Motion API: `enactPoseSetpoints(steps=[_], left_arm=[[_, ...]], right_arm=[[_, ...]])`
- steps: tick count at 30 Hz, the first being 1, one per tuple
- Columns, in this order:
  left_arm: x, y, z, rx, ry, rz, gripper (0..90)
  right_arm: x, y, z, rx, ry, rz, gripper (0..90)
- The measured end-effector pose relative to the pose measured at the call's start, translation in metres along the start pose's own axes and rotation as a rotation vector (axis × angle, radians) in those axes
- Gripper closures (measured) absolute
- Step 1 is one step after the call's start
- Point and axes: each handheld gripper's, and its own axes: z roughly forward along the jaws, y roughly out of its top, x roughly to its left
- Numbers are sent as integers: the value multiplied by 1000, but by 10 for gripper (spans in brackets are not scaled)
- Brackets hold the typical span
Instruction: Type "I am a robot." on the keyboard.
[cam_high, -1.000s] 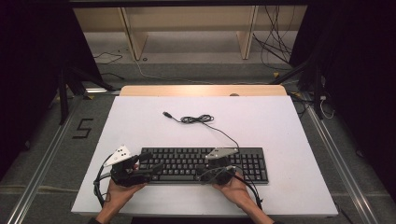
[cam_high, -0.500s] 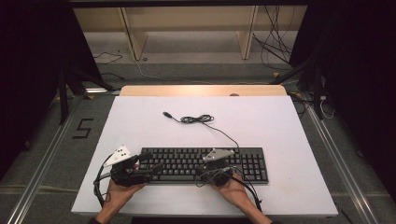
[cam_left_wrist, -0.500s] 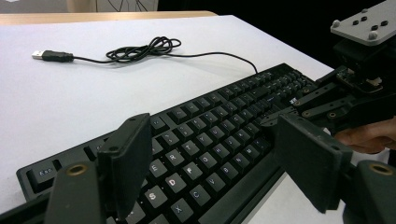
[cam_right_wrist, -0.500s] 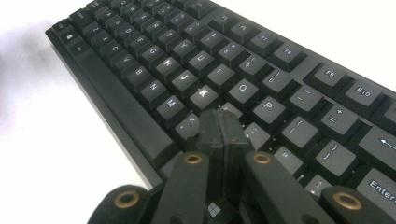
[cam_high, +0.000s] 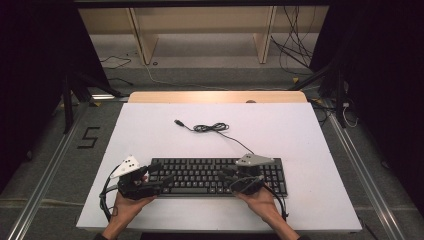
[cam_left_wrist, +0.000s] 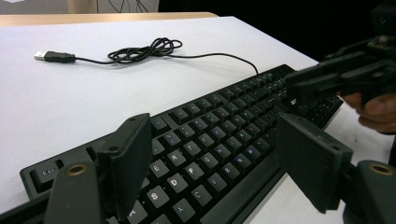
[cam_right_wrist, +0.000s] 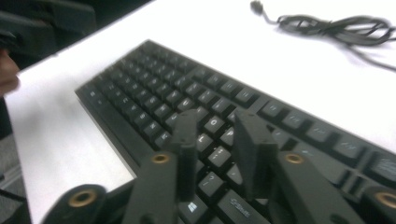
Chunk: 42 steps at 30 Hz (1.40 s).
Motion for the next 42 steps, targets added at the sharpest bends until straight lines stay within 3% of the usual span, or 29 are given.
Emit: enactPoseSetpoints(steps=[7,12,28,42], left_arm=[[1,0,0,-2,0,-5,273],[1,0,0,1,-2,-1,273],[0,0,1,3,-6,-1,270],[-1,0,1,4,-11,-2,270]], right_arm=[[-4,0,-27,-83,-7,10,501],[-6,-6,-42,-120,-20,14,440],[-11,-23,-70,-165,-56,33,351],[-12,-33,-80,-175,-72,40,319]])
